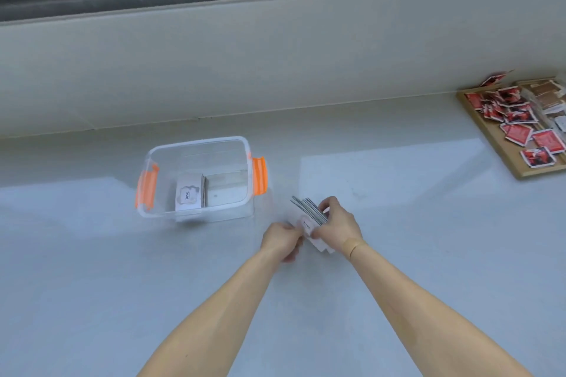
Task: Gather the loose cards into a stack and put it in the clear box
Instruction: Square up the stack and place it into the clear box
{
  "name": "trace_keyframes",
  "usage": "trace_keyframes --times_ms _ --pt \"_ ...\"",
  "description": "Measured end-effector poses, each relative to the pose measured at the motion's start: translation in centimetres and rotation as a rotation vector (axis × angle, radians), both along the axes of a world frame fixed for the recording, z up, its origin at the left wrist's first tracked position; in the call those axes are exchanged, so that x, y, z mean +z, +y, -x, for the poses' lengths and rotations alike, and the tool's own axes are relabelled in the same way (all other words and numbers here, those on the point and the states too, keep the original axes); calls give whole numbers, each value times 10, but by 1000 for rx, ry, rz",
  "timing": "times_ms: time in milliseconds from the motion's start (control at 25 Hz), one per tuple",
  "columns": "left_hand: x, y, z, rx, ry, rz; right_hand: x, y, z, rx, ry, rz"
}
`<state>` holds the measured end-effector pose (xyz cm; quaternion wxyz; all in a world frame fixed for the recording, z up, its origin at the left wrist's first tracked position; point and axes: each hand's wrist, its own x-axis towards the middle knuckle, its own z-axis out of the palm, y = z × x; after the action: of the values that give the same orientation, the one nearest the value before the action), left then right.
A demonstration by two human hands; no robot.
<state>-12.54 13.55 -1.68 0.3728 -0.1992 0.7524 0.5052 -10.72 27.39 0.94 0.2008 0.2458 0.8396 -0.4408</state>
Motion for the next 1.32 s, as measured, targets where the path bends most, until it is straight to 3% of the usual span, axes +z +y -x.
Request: trace_keyframes --times_ms 200,320,440,640,800,1000,1120,1320 --pt "-2 -60 -48 -119 120 200 1 -27 -46 429 149 -314" --pt "-2 -94 -76 -252 231 401 -5 -42 -64 598 257 -371" --pt "-5 -115 -97 -290 434 349 -5 -60 -69 713 379 -396" --pt "-13 -125 -109 -305 698 368 -10 -84 -74 777 504 -380" --pt "-26 -124 -112 -440 722 547 -21 -96 -84 871 467 -566" --pt "-28 -123 -107 -426 684 527 -25 -109 -83 864 445 -712" --pt "-21 -130 -106 -245 582 391 -27 -106 -76 881 441 -718" --pt "-9 -155 -132 368 421 97 -25 -111 -77 880 391 -737"
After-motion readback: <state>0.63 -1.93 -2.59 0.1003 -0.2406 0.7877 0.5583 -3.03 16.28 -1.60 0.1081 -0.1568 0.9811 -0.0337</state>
